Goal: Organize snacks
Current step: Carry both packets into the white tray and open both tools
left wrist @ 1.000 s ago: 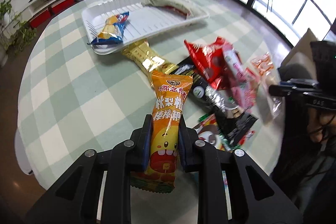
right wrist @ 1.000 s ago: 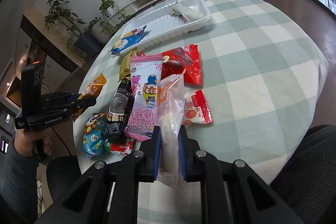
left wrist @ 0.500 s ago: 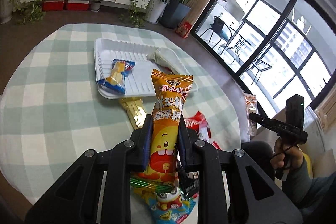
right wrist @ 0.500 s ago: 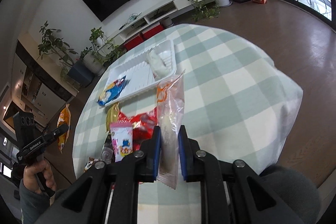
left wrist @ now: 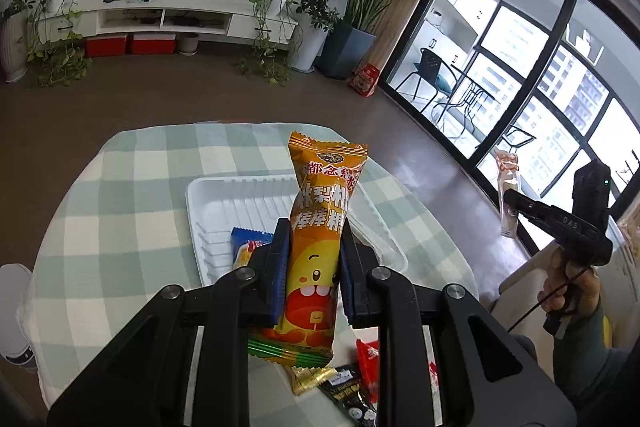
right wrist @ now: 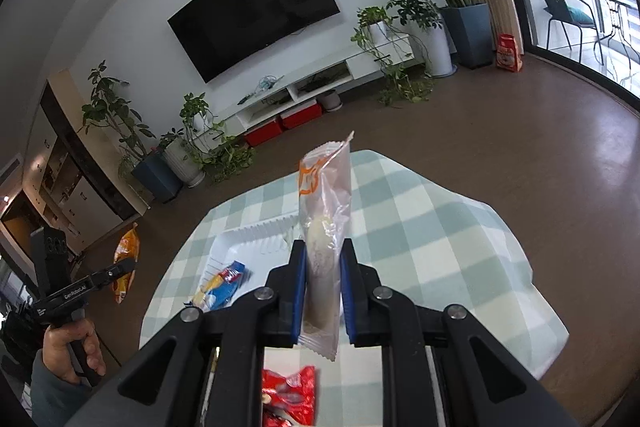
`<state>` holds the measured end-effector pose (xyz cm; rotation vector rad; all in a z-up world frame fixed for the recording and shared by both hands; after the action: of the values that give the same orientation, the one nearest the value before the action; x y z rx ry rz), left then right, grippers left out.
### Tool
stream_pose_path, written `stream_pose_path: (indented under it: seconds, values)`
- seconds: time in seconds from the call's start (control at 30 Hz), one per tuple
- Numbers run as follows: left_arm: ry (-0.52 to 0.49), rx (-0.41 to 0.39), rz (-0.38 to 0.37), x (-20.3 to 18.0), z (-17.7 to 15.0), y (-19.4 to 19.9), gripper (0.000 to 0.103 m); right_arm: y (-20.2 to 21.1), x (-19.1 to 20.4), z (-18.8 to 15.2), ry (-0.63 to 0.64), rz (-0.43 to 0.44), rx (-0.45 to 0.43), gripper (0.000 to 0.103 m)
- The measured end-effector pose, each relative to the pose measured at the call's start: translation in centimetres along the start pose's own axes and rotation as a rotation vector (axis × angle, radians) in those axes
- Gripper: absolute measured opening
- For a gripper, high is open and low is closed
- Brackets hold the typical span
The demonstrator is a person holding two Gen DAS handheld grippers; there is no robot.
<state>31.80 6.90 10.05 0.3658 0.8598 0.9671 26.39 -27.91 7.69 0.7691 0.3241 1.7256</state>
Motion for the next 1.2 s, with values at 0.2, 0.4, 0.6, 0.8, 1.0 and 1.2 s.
stream_pose_path:
  seconds: [0.2,0.4,0.6,0.8,1.0,1.2]
  values:
    - [0.023,0.051,0.049,2.0,2.5,-4.7,0.02,-5.8,3.4,3.1,0.092,0.059,0.048,0.018]
    - [0.116,0.083,0.041,5.1,2.9,-9.8,0.02,-12.5,6.1,3.1,0.164,0.098,0.163,0.018]
    - [0.122,0.146,0.058,6.7,1.6,-14.9,0.02,-18.2,6.9,0.7,0.195,0.114,0.296,0.018]
    - [0.141,0.191,0.072,8.0,0.0,-18.1,0.02,-21.3,7.1,-2.0,0.205,0.112,0.373,0.018]
    - [0.175,0.209,0.094,9.9,-1.2,-19.7,0.02,-23.1,7.3,-4.0,0.23,0.122,0.437,0.018]
    - [0.181,0.217,0.125,10.7,-2.2,-20.1,0.02,-24.2,7.0,-5.4,0.228,0.112,0.473,0.018]
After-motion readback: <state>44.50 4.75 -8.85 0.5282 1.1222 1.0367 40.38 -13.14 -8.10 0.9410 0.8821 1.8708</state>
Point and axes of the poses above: each gripper's, at about its wrist camera, not at the fingertips, and y roughly against the way its jaws point, x to its left, z to its top, the point moved 4 cm from there along -y, roughly the way its jaws point, and after that the axes turned 9 degrees about y, right-handed, at the moved point
